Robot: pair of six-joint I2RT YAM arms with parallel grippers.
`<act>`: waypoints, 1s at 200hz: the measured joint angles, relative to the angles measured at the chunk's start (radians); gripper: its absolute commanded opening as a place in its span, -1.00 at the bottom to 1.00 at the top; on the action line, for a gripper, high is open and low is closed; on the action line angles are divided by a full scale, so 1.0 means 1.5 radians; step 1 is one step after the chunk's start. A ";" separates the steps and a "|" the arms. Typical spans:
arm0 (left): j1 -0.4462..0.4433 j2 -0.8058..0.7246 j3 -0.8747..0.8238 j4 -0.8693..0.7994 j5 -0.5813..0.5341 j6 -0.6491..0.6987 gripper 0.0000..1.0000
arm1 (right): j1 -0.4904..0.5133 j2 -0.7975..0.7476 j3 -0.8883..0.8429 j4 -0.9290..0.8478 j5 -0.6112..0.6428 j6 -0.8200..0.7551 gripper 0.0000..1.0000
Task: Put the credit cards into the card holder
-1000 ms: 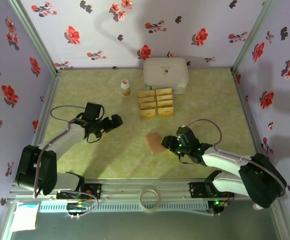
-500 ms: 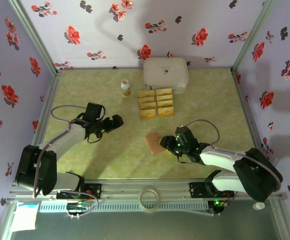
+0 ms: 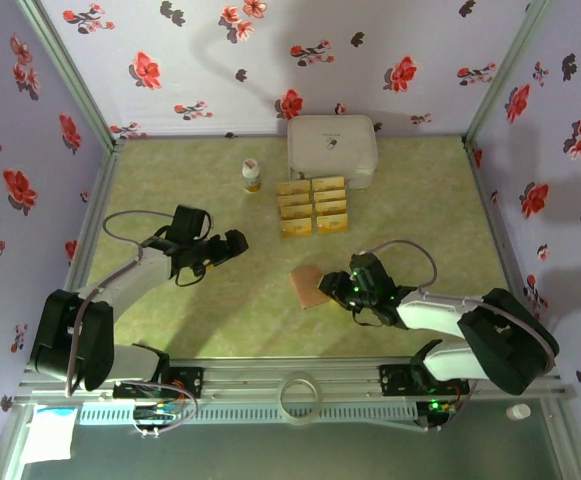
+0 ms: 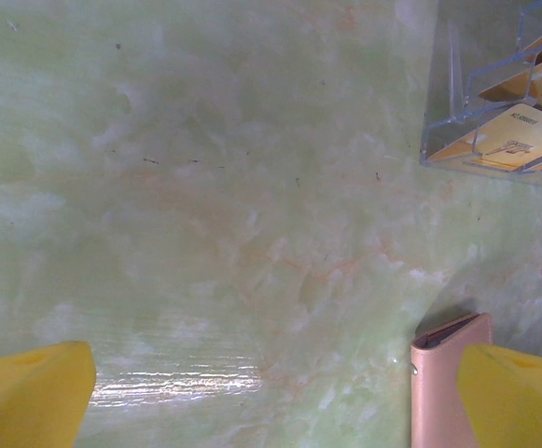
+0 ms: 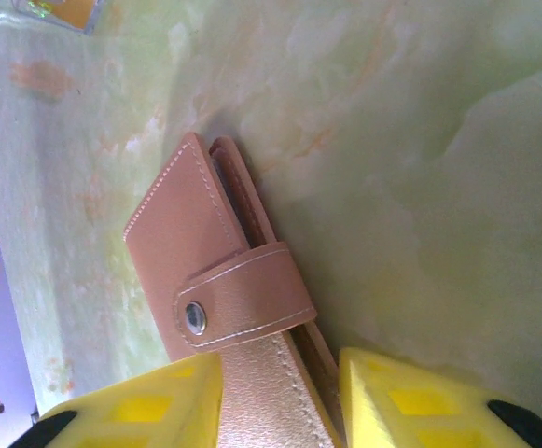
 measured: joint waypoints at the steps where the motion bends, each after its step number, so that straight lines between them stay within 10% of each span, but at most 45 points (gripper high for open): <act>1: 0.000 0.000 0.000 0.000 0.000 0.000 0.99 | 0.000 0.001 0.000 0.001 0.000 0.000 -0.35; 74: -0.001 0.000 0.000 0.000 0.000 -0.002 0.99 | 0.000 0.043 -0.024 0.084 -0.011 0.035 -1.00; 200: -0.011 0.000 0.000 0.000 -0.001 -0.003 0.99 | 0.000 -0.007 -0.028 0.102 -0.018 0.046 -1.00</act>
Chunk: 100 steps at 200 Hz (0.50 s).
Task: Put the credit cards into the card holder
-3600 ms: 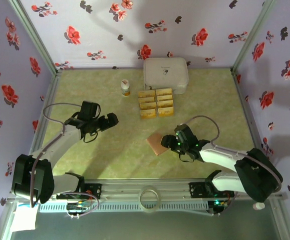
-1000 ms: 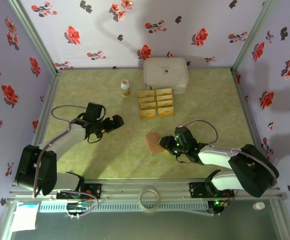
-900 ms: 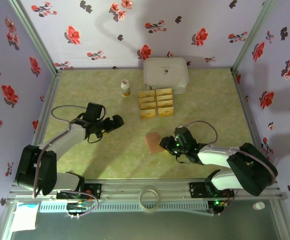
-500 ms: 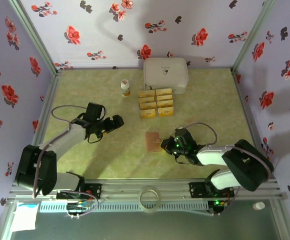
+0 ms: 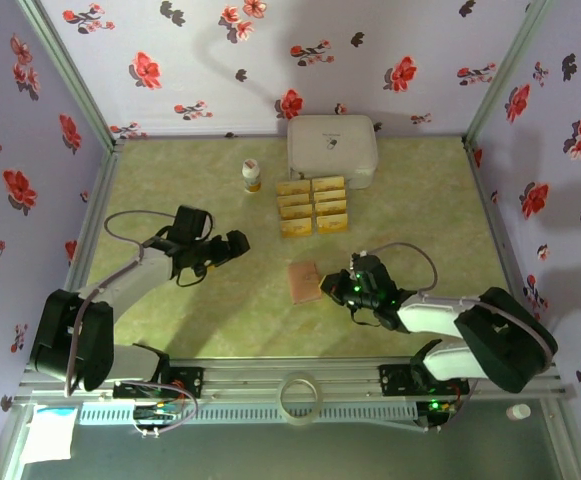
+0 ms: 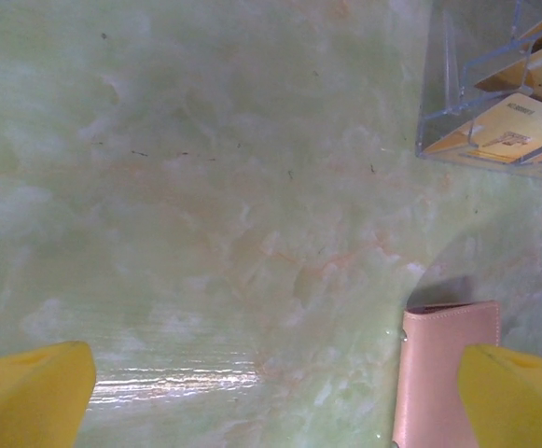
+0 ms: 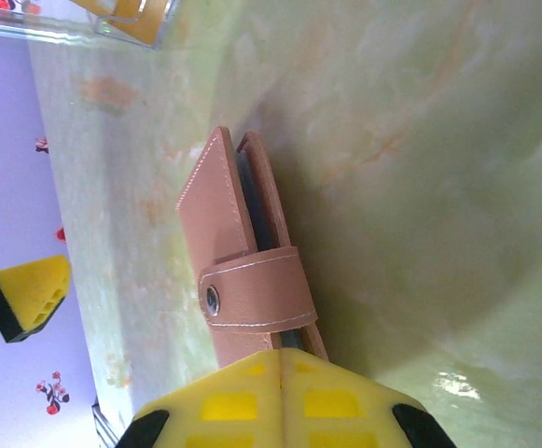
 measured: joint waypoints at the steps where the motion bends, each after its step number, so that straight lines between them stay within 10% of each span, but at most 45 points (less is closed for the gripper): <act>1: 0.000 0.000 0.000 0.000 0.000 0.000 0.99 | 0.000 -0.001 0.000 -0.001 0.000 0.000 -1.00; 100: -0.058 0.046 0.023 0.051 0.004 -0.033 0.99 | 0.000 -0.036 0.004 -0.039 -0.001 -0.002 -1.00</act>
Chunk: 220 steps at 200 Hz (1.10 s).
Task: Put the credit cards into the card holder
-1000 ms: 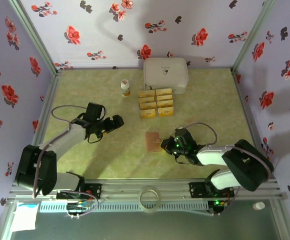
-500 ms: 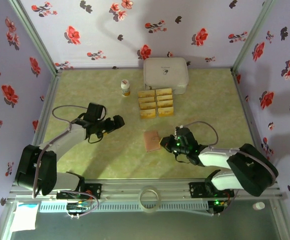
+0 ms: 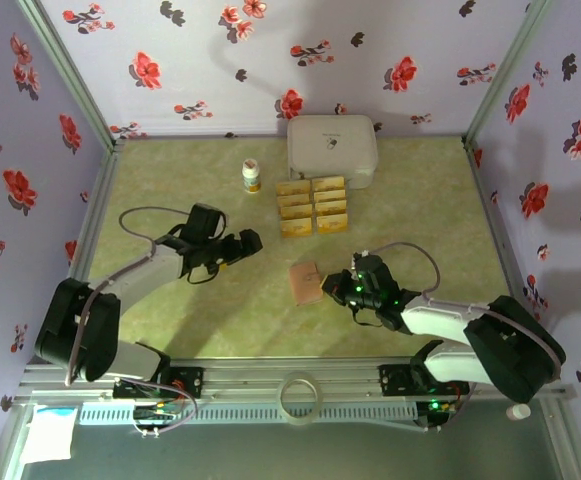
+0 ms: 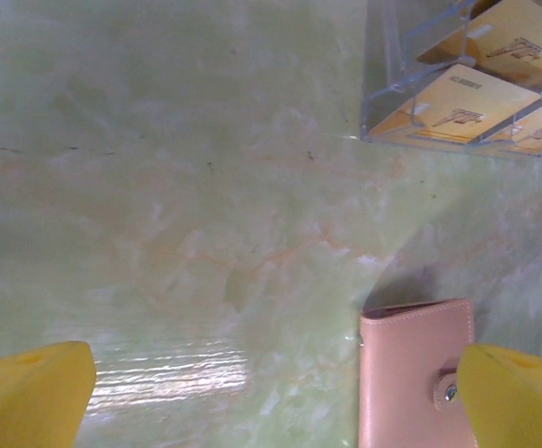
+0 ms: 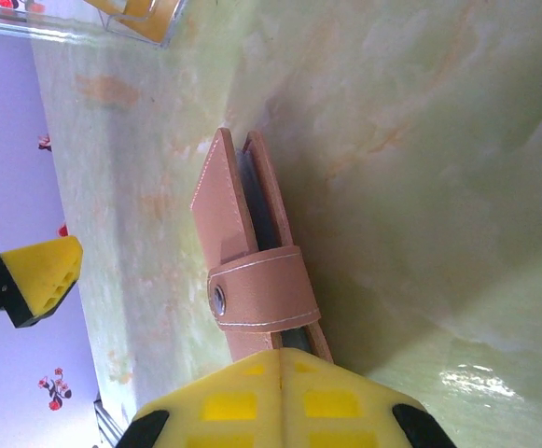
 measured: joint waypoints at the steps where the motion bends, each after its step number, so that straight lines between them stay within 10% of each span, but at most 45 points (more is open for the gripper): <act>1: -0.001 0.001 0.000 0.001 0.000 0.000 0.99 | 0.000 0.000 0.000 0.000 0.000 0.000 -1.00; 118: -0.025 0.070 0.022 0.090 0.033 -0.052 0.99 | 0.000 -0.074 0.117 -0.080 -0.002 -0.014 -1.00; 151: -0.029 0.072 0.024 0.100 0.035 -0.056 0.99 | 0.000 -0.067 0.117 -0.142 0.007 -0.044 -0.38; 220: -0.068 0.116 0.057 0.106 0.038 -0.066 0.99 | -0.029 -0.072 0.050 -0.202 0.035 -0.066 -0.07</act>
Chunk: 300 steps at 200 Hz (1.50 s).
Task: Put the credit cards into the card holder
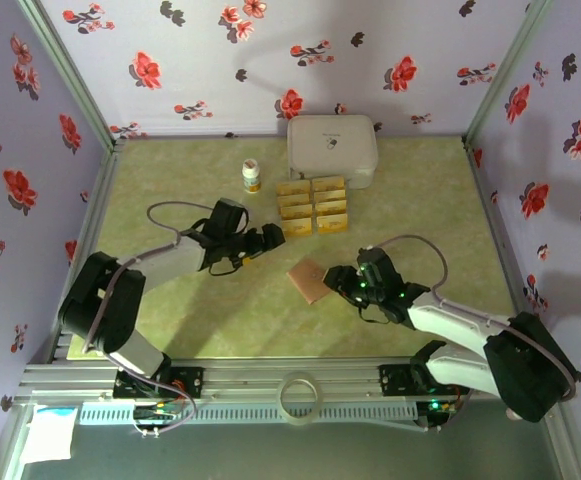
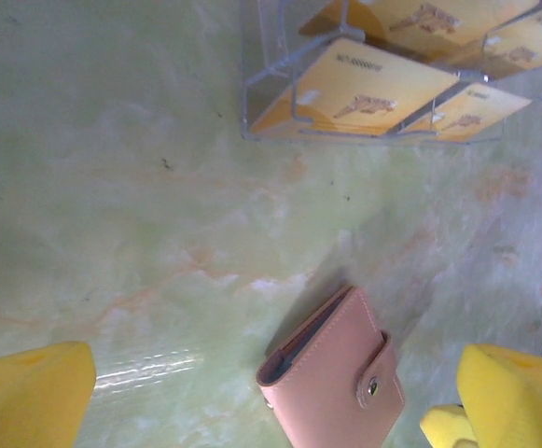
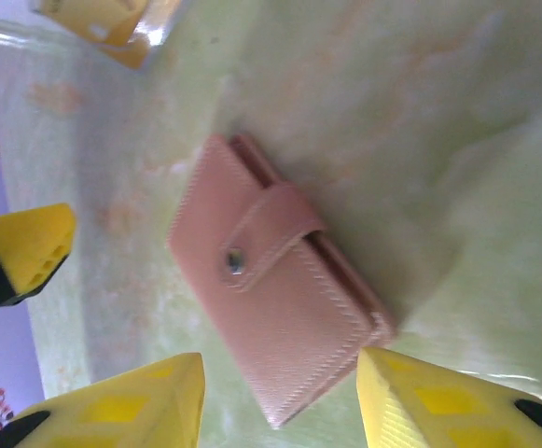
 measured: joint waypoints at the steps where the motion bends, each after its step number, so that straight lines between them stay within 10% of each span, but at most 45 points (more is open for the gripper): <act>1: -0.001 0.001 0.001 0.000 0.000 0.000 0.99 | -0.001 0.000 -0.001 0.000 0.000 0.000 -0.07; 300: -0.089 0.103 0.072 0.009 -0.012 -0.014 0.99 | -0.020 0.157 -0.005 0.199 -0.057 0.034 -1.00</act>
